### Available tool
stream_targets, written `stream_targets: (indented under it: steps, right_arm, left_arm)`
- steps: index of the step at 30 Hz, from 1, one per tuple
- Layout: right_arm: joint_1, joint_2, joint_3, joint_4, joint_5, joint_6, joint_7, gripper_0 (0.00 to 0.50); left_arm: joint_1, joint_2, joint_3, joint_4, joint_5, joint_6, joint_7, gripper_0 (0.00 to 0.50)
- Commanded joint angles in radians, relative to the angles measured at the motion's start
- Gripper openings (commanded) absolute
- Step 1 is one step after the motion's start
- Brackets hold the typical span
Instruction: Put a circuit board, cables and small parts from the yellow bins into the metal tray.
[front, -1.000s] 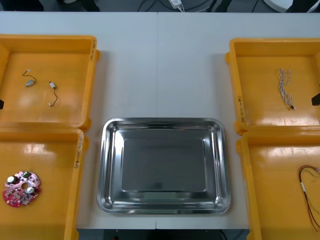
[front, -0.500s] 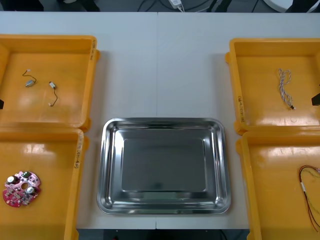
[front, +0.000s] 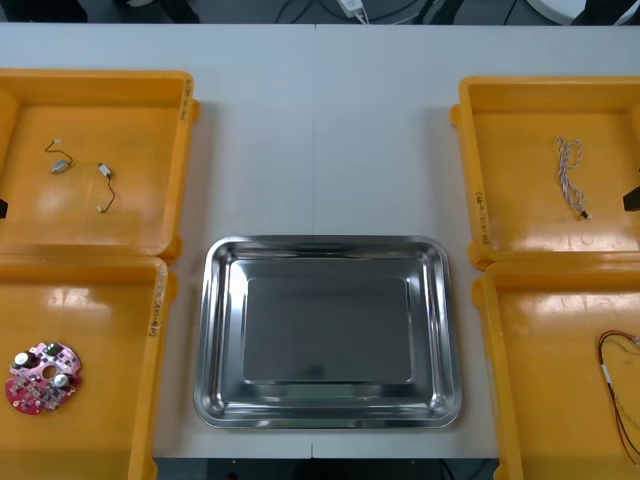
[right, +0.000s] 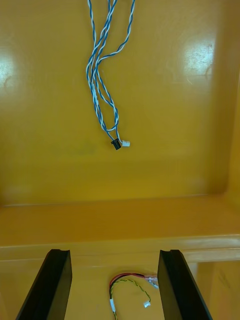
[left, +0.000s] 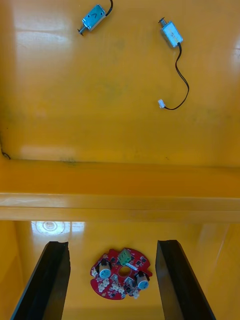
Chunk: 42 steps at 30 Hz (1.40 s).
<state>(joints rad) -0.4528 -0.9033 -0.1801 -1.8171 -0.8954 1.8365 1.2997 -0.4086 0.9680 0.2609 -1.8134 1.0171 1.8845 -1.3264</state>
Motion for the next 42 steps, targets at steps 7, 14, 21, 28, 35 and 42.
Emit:
stream_targets:
  steps: [7,14,21,28,35,42]
  right_arm:
    - [-0.003,-0.035,0.008,-0.024,0.007,0.007,0.047,0.5]
    - [-0.006,-0.005,0.014,-0.013,0.004,0.035,0.047,0.5]
    - [-0.004,-0.005,0.014,-0.013,0.003,0.035,0.055,0.5]
    - [0.022,0.003,0.014,-0.024,0.012,0.02,0.086,0.5]
    - [0.1,0.004,0.014,-0.082,0.027,-0.026,0.13,0.5]
    - [0.183,0.004,0.011,-0.137,0.027,-0.052,0.15,0.5]
  left_arm:
    - [0.013,-0.005,0.026,-0.026,-0.006,-0.011,-0.083,0.5]
    - [0.014,0.009,0.011,-0.009,0.001,0.007,-0.083,0.5]
    - [0.002,0.026,0.011,-0.01,0.031,0.035,-0.091,0.5]
    - [0.004,0.028,0.0,-0.017,0.069,0.035,-0.116,0.5]
    - [0.037,0.032,-0.019,-0.069,0.094,0.035,-0.146,0.5]
    - [0.1,0.046,-0.017,-0.141,0.112,0.035,-0.172,0.5]
